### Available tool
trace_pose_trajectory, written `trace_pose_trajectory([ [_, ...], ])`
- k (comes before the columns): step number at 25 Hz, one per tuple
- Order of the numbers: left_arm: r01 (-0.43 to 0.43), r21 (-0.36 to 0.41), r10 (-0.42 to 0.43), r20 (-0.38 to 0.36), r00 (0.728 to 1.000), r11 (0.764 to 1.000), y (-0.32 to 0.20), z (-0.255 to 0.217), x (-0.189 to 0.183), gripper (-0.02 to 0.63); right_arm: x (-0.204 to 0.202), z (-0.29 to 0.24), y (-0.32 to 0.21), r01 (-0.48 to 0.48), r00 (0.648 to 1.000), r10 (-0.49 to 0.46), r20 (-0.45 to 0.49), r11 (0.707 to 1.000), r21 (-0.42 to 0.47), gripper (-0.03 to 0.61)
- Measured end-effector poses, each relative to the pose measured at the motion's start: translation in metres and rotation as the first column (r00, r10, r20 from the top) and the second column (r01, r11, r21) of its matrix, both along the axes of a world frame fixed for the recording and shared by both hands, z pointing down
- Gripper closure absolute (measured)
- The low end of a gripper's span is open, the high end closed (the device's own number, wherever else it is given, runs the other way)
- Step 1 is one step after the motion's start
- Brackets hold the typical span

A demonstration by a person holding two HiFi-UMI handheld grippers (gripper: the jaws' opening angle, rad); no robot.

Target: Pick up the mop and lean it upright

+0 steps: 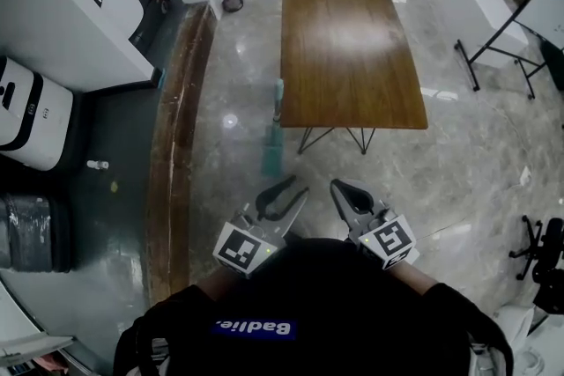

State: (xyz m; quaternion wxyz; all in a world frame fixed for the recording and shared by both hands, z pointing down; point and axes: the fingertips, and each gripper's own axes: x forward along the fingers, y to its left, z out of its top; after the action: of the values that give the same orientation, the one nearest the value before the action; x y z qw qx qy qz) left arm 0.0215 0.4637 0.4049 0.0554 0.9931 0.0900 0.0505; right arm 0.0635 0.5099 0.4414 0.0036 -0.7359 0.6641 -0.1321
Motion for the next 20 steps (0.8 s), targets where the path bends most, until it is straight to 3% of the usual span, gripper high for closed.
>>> trace_pose_trajectory([
  [10,-0.05,-0.043,0.05,0.0,0.999,0.998,-0.081,0.005,0.01,0.429,0.003,-0.009,-0.064,-0.076,0.997,0.074,-0.037,0.995,-0.06,0.572],
  [20,-0.012,-0.016,0.012,0.019,1.0,1.0,-0.106,0.023,0.035,0.406,0.02,-0.005,-0.068,-0.074,0.996,0.071,-0.046,0.993,-0.091,0.572],
])
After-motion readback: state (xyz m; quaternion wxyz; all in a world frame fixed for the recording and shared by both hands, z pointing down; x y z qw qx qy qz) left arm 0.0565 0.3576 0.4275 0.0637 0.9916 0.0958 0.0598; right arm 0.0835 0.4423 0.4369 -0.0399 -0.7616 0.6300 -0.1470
